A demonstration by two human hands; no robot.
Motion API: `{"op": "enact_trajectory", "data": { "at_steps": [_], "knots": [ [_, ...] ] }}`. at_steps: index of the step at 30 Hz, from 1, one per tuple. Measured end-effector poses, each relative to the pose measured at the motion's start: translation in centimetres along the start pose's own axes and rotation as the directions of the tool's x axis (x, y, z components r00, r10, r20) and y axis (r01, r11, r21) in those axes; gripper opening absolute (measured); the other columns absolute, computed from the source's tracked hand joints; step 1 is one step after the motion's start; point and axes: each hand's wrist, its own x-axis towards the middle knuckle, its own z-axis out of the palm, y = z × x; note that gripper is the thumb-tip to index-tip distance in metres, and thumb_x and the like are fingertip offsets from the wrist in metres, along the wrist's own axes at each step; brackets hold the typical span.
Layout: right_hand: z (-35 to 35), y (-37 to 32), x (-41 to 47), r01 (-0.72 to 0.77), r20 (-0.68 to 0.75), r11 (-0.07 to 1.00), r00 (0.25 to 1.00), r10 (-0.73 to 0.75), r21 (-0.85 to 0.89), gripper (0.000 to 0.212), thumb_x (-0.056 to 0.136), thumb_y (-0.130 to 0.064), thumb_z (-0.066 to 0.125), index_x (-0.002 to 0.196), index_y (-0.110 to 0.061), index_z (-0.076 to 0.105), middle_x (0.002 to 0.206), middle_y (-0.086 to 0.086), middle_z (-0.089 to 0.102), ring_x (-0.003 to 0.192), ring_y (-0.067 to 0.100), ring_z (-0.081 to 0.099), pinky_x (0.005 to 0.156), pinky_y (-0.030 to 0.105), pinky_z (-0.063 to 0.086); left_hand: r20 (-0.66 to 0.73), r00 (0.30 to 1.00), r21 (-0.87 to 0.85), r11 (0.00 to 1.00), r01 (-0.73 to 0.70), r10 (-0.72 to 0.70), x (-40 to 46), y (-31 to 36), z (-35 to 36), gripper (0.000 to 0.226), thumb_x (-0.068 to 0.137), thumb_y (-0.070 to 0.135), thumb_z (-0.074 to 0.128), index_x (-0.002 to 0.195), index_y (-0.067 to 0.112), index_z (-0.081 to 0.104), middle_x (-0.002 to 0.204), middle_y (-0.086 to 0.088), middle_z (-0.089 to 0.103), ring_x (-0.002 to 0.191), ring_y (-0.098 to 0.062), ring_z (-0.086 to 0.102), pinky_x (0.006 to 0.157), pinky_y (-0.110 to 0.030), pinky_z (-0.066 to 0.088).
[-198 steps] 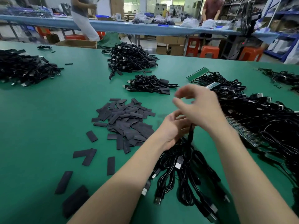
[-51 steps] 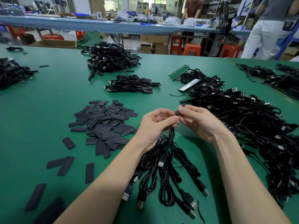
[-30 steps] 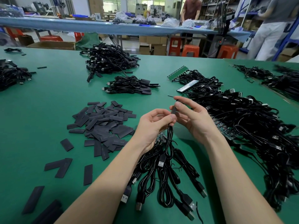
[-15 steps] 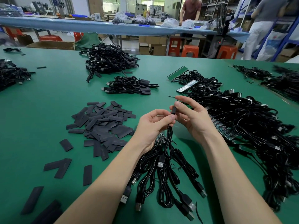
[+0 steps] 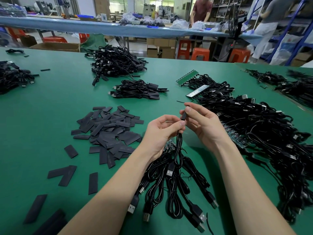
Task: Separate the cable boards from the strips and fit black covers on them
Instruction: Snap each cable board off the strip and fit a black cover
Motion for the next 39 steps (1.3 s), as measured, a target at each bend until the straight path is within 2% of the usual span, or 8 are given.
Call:
{"op": "enact_trajectory", "data": {
  "at_steps": [14,18,22,25,28,32,36,39],
  "knots": [
    [0.2,0.1,0.2,0.033,-0.030,0.999,0.999,-0.034,-0.011,0.031,0.071,-0.020,0.079,0.101,-0.015,0.077,0.093,0.012,0.076,0.079,0.016,0.070,0.071,0.022,0.057,0.005,1.000,-0.011,1.000,0.008,-0.008,0.0,0.1,0.0,0.025,0.067,0.016,0.083,0.086,0.010,0.069,0.079,-0.011,0.073,0.067,-0.015,0.067,0.069,-0.019,0.055],
    [0.3,0.2,0.2,0.032,-0.058,0.999,0.998,-0.032,0.001,0.026,0.076,-0.017,0.078,0.102,-0.014,0.076,0.091,0.010,0.076,0.077,0.015,0.069,0.071,0.022,0.056,0.000,0.999,0.007,0.999,0.034,-0.034,0.1,0.1,0.0,0.019,0.077,0.009,0.079,0.091,0.010,0.065,0.081,-0.008,0.071,0.071,-0.013,0.066,0.071,-0.019,0.053],
    [0.2,-0.2,0.4,0.064,-0.174,0.995,0.984,-0.049,0.080,0.018,0.088,-0.008,0.073,0.106,-0.010,0.074,0.088,0.008,0.076,0.077,0.014,0.070,0.070,0.021,0.057,-0.015,0.999,0.259,0.964,0.053,-0.051,0.2,0.1,0.1,0.019,0.083,0.010,0.080,0.095,0.017,0.066,0.097,-0.004,0.067,0.086,-0.012,0.065,0.085,-0.022,0.049],
    [-0.1,-0.5,0.6,0.105,-0.267,0.984,0.961,-0.065,0.141,0.021,0.090,-0.007,0.072,0.111,-0.007,0.072,0.087,0.009,0.074,0.080,0.016,0.068,0.069,0.020,0.057,0.040,0.995,0.559,0.828,0.049,-0.086,0.2,0.6,-0.1,0.024,0.081,0.023,0.084,0.098,0.026,0.067,0.097,0.001,0.069,0.084,-0.008,0.066,0.087,-0.021,0.052],
    [-0.1,-0.5,0.8,0.124,-0.296,0.984,0.952,-0.081,0.129,0.021,0.092,-0.017,0.072,0.113,-0.013,0.071,0.089,0.006,0.075,0.080,0.016,0.069,0.069,0.021,0.058,0.052,0.994,0.620,0.783,0.047,-0.101,0.4,1.2,-0.1,0.023,0.081,0.028,0.083,0.098,0.031,0.069,0.098,-0.001,0.074,0.082,-0.009,0.069,0.091,-0.029,0.053],
    [0.2,0.6,1.2,0.042,-0.322,0.999,0.946,-0.044,-0.012,0.026,0.098,-0.042,0.062,0.118,-0.026,0.061,0.092,0.002,0.078,0.072,0.015,0.072,0.060,0.025,0.057,-0.016,0.999,0.652,0.757,0.046,-0.047,1.4,2.5,-0.4,0.021,0.082,0.030,0.082,0.096,0.033,0.067,0.094,0.007,0.074,0.078,0.002,0.069,0.076,-0.022,0.050],
    [0.6,2.9,1.7,0.006,-0.292,0.966,0.953,-0.083,-0.257,0.028,0.101,-0.041,0.057,0.115,-0.017,0.061,0.083,0.006,0.077,0.060,0.016,0.066,0.052,0.023,0.052,-0.124,0.992,0.610,0.790,0.062,0.018,3.3,3.7,-0.9,0.022,0.084,0.024,0.081,0.100,0.024,0.066,0.096,0.003,0.076,0.071,0.000,0.071,0.067,-0.020,0.051],
    [0.8,4.0,1.9,0.015,-0.240,0.889,0.961,-0.140,-0.459,0.024,0.097,-0.048,0.059,0.100,-0.025,0.066,0.083,0.000,0.078,0.061,0.014,0.067,0.062,0.030,0.052,-0.128,0.985,0.738,0.674,0.019,0.112,5.6,5.3,-1.9,0.015,0.084,0.020,0.079,0.092,0.025,0.067,0.087,0.006,0.074,0.071,-0.004,0.068,0.068,-0.016,0.050]
  ]
}}
